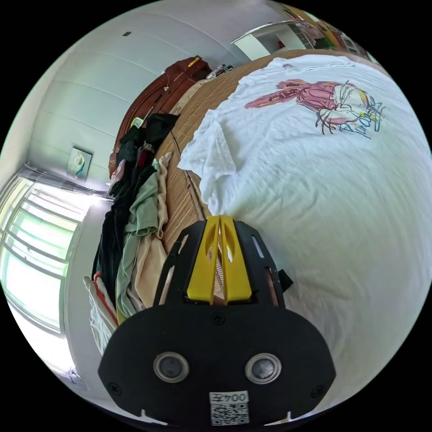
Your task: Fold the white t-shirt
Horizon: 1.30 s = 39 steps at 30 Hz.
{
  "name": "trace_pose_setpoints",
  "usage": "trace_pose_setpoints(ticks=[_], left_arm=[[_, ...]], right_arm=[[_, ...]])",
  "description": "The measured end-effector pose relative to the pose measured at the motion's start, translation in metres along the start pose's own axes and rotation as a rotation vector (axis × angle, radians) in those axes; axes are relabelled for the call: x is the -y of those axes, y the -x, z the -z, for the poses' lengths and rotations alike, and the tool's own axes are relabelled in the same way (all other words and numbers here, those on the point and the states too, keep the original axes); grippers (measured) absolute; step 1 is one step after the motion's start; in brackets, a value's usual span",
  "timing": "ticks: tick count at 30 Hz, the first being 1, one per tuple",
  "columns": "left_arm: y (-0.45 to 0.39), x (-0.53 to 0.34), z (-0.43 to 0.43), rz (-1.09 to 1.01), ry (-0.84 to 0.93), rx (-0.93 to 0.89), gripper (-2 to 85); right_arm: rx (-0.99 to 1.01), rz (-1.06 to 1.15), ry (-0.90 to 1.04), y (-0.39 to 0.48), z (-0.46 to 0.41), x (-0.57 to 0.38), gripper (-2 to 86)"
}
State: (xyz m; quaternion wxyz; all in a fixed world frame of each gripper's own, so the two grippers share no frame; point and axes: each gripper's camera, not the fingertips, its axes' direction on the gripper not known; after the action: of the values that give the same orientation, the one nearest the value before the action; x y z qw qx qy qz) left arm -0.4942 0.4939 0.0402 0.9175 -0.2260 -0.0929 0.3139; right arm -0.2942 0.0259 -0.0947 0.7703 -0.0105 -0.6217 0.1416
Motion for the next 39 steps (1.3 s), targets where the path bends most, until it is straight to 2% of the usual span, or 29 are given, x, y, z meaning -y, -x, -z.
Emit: trace_pose_setpoints(ticks=[2, 4, 7, 11, 19, 21, 23, 25, 29, 34, 39], left_arm=[[0.003, -0.002, -0.003, 0.002, 0.003, -0.018, 0.3], [0.012, -0.003, -0.007, 0.024, 0.005, -0.068, 0.2], [0.029, -0.009, -0.014, 0.066, 0.002, -0.151, 0.1], [0.027, -0.012, -0.015, 0.059, -0.002, -0.129, 0.1], [0.032, -0.021, -0.019, 0.060, -0.013, -0.125, 0.1], [0.033, -0.022, -0.020, 0.060, -0.013, -0.124, 0.1], [0.034, -0.023, -0.020, 0.060, -0.014, -0.123, 0.1], [0.036, -0.025, -0.021, 0.061, -0.014, -0.125, 0.1], [0.037, -0.027, -0.021, 0.056, -0.015, -0.111, 0.3], [0.054, -0.034, -0.011, 0.087, -0.048, -0.117, 1.6], [0.063, -0.026, -0.010, 0.072, -0.062, -0.065, 4.9]], right_arm=[[0.257, -0.144, 0.045, -0.027, -0.046, 0.051, 10.7], [0.371, -0.256, 0.075, -0.045, -0.083, 0.083, 10.1], [0.357, -0.408, 0.145, -0.063, -0.140, 0.128, 10.2], [0.331, -0.543, 0.187, -0.073, -0.192, 0.164, 11.6], [0.306, -0.672, 0.162, -0.085, -0.222, 0.188, 11.3], [0.288, -0.660, 0.152, -0.083, -0.224, 0.196, 8.4], [0.228, -0.593, 0.118, -0.071, -0.217, 0.206, 1.6], [0.154, -0.517, 0.116, -0.056, -0.210, 0.210, 0.7], [-0.072, -0.396, 0.204, -0.037, -0.213, 0.213, 1.3], [-0.174, -0.223, 0.221, -0.007, -0.210, 0.234, 6.9], [-0.247, -0.020, 0.191, 0.031, -0.214, 0.273, 6.3]])
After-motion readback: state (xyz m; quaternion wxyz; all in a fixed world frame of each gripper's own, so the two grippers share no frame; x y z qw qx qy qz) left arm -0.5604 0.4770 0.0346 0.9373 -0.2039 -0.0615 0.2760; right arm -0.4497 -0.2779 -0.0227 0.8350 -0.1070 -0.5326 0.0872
